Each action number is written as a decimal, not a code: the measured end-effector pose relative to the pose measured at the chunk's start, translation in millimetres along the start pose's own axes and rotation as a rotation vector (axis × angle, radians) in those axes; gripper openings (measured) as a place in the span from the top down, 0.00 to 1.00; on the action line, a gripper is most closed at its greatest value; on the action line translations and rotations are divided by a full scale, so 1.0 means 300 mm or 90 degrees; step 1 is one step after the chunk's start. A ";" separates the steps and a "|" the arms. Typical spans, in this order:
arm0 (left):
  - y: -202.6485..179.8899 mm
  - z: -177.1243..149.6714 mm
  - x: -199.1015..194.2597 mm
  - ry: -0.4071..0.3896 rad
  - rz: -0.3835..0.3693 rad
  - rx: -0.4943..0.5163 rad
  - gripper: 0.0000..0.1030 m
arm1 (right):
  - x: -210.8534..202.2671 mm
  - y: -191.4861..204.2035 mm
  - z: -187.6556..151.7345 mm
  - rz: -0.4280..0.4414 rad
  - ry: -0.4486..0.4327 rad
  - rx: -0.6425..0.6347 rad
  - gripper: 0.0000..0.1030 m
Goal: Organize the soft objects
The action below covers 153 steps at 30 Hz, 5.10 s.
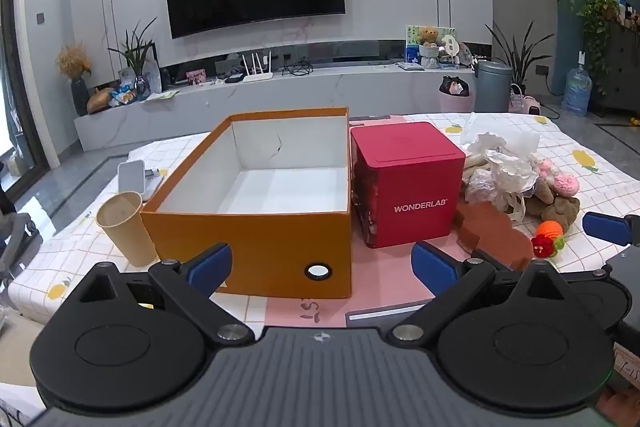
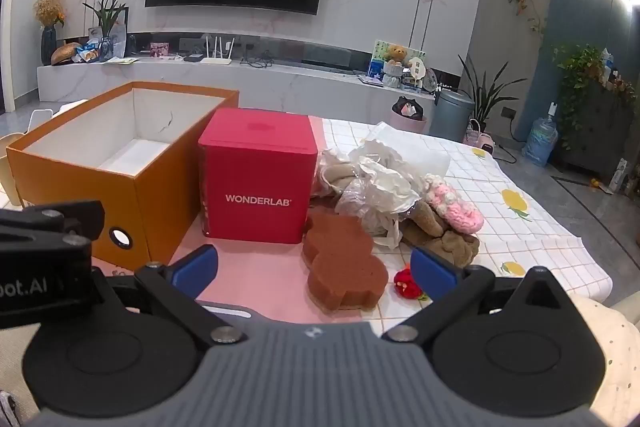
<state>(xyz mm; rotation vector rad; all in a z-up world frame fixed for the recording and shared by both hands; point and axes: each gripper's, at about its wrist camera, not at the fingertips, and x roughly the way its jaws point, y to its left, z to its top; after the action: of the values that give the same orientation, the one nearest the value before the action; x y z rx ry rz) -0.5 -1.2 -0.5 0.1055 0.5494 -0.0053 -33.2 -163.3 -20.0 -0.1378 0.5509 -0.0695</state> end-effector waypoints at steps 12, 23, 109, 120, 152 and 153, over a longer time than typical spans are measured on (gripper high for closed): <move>-0.002 0.003 0.000 0.005 -0.016 -0.014 0.00 | 0.003 0.000 -0.008 -0.004 -0.004 0.000 0.03; 0.012 -0.008 0.006 0.017 -0.021 -0.021 0.00 | -0.002 0.007 -0.008 -0.009 -0.008 -0.004 0.03; -0.267 0.089 0.161 0.011 -0.122 0.098 0.00 | 0.227 -0.508 0.199 0.045 0.085 0.018 0.02; -0.454 -0.083 0.365 0.033 -0.206 0.109 0.00 | 0.454 -0.680 0.020 0.093 0.244 0.212 0.09; -0.528 -0.165 0.412 0.004 -0.132 0.058 0.16 | 0.539 -0.545 0.002 0.116 0.285 0.072 0.54; -0.522 -0.165 0.408 0.006 -0.139 0.062 0.15 | 0.540 -0.551 -0.001 0.117 0.284 0.077 0.49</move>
<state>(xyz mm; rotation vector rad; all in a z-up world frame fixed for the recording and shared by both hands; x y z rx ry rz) 73.1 -149.1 -121.7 0.1397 0.5674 -0.2442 99.6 -343.3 -79.3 0.0503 1.0003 0.0470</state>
